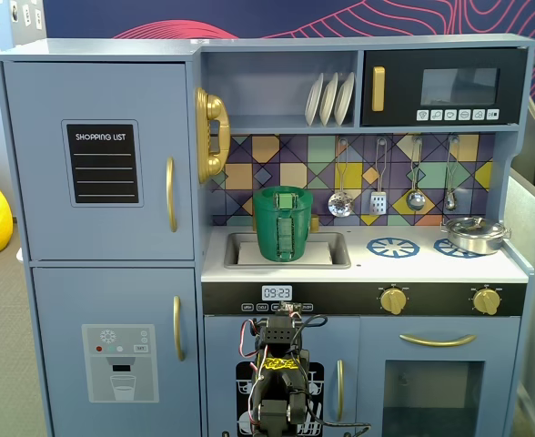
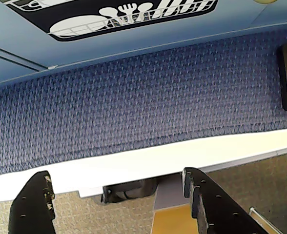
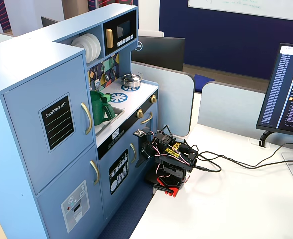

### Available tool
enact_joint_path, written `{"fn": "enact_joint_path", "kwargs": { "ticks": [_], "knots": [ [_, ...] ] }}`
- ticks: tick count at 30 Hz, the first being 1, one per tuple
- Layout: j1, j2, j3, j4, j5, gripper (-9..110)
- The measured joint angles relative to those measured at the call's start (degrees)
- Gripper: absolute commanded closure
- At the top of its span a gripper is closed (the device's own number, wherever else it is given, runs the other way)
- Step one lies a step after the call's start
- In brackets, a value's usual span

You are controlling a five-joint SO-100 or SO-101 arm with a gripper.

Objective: Take off the lid from the green recipient and place it on the counter

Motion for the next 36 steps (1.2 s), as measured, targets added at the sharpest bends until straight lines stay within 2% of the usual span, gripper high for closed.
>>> {"fn": "enact_joint_path", "kwargs": {
  "ticks": [10, 15, 19, 24, 25, 27, 31, 36],
  "knots": [
    [1.0, 0.0, 0.0, 0.0, -0.4, 101],
    [5.4, -0.2, -0.9, 0.1, -8.5, 101],
    [6.3, -3.2, -10.5, -4.6, -12.8, 101],
    [5.3, -12.7, -31.3, -14.9, -14.5, 101],
    [4.7, -14.9, -35.4, -16.8, -16.3, 100],
    [3.8, -19.1, -42.5, -21.4, -18.8, 88],
    [2.9, -25.5, -51.2, -33.8, -15.6, 67],
    [3.0, -30.2, -55.1, -43.8, -10.2, 55]
  ]
}}
